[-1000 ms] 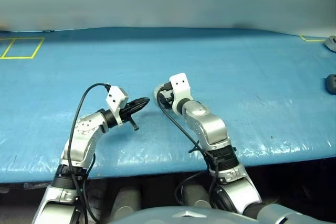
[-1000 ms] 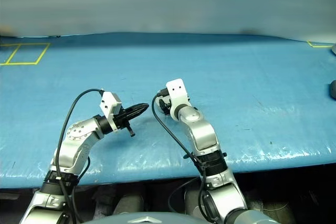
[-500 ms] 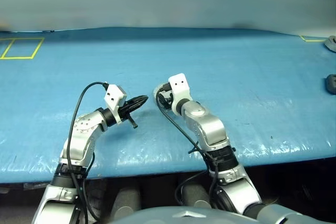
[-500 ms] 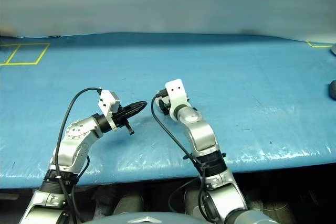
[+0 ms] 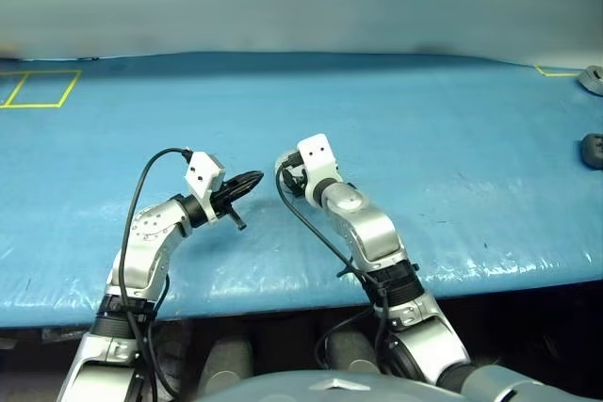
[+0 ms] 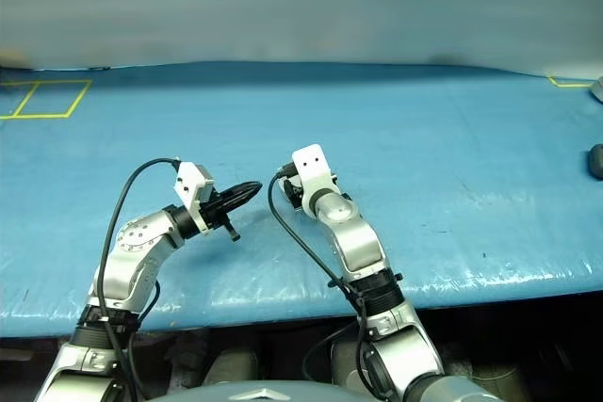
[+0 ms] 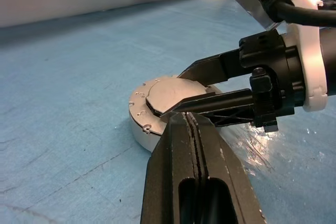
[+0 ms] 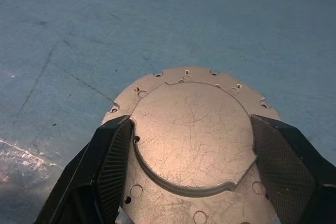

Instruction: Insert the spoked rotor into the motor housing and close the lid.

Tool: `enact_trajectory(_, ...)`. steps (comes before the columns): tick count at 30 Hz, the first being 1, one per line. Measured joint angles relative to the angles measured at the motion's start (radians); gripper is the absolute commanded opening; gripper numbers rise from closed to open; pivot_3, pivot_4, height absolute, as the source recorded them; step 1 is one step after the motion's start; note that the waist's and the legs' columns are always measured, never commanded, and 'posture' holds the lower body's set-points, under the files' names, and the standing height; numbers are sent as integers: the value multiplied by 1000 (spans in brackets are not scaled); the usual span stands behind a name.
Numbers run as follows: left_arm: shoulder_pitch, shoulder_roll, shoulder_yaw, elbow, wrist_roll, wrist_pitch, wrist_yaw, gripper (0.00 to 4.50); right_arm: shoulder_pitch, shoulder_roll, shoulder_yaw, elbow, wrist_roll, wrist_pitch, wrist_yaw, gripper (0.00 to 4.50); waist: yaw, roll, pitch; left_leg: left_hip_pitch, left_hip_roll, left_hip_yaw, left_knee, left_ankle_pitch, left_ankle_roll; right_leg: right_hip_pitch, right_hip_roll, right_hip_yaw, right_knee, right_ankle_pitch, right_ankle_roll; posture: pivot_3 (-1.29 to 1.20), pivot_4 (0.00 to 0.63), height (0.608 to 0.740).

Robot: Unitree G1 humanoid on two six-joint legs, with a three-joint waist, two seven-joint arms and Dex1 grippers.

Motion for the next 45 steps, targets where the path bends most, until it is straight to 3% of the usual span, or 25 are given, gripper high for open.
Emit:
enact_trajectory(3,6,0,7,0,-4,1,1,0,21,4,-20,1,4,-22,-12,3214,11,-1,0,8,-1,-1,-1,0,0,9,-1,0,-2,-5,1,0,150,740)
enact_trajectory(10,12,0,12,0,-5,16,0,0,53,27,-72,21,41,-128,-37,3214,16,0,0,8,-2,-1,-1,0,0,9,-2,0,-2,-6,1,0,150,740)
enact_trajectory(17,10,-2,14,0,-5,17,0,0,35,-48,33,41,-73,-161,-64,3214,15,0,0,8,-3,-1,-3,0,0,8,-3,0,-2,-6,2,0,150,740)
enact_trajectory(24,10,-4,17,0,-5,17,3,0,15,-37,25,35,-74,-81,-52,3214,15,-2,-1,9,-3,-2,-3,0,0,10,-4,0,-2,-9,-2,0,150,740)
enact_trajectory(45,21,-3,25,-2,-4,17,13,0,209,-255,45,-445,-1,223,185,3214,28,-4,-2,6,-4,-17,-7,-13,-4,11,-8,-16,-2,-21,-7,0,150,740)
